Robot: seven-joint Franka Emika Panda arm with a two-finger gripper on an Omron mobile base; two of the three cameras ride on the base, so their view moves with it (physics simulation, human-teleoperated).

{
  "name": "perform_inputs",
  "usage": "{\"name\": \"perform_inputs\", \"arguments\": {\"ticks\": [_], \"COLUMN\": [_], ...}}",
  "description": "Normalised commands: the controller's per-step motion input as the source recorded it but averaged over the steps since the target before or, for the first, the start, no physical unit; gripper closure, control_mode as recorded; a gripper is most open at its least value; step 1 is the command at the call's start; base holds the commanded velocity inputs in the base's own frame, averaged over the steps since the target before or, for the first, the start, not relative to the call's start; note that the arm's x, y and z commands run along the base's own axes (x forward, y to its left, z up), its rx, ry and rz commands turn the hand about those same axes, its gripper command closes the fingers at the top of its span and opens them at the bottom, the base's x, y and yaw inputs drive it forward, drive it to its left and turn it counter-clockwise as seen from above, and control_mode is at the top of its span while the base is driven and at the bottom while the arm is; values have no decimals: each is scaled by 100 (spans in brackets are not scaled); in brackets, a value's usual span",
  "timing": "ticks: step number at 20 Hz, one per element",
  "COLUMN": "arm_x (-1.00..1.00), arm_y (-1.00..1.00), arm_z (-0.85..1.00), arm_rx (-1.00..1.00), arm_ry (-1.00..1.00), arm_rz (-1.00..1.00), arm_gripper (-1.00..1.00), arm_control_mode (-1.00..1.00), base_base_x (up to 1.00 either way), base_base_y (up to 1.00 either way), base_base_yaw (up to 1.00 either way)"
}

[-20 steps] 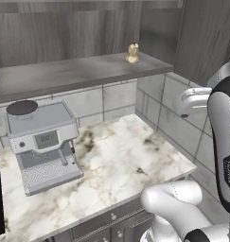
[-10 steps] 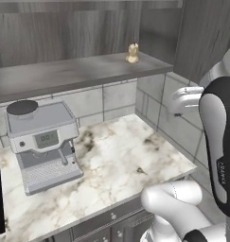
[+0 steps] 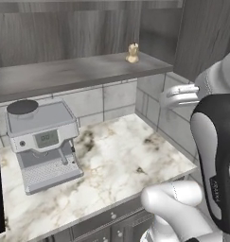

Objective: Get the candle and the beer from the cabinet and move them to the dining counter.

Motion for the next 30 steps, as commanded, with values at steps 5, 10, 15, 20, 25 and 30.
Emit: {"name": "perform_inputs", "arguments": {"ticks": [5, 10, 15, 20, 25, 30], "arm_x": [28, 49, 31, 10, 18, 3], "arm_y": [0, 0, 0, 0, 0, -1], "arm_z": [2, 0, 7, 13, 1, 1], "arm_rx": [1, 2, 1, 0, 0, 0], "arm_ry": [-9, -4, -9, -8, -12, -12], "arm_rz": [0, 0, 0, 0, 0, 0], "arm_gripper": [-100, -100, -100, -100, -100, -100], "arm_control_mode": [-100, -100, -100, -100, -100, -100], "base_base_x": [0, 0, 0, 0, 0, 0], "base_base_y": [0, 0, 0, 0, 0, 0], "base_base_yaw": [0, 0, 0, 0, 0, 0]}}
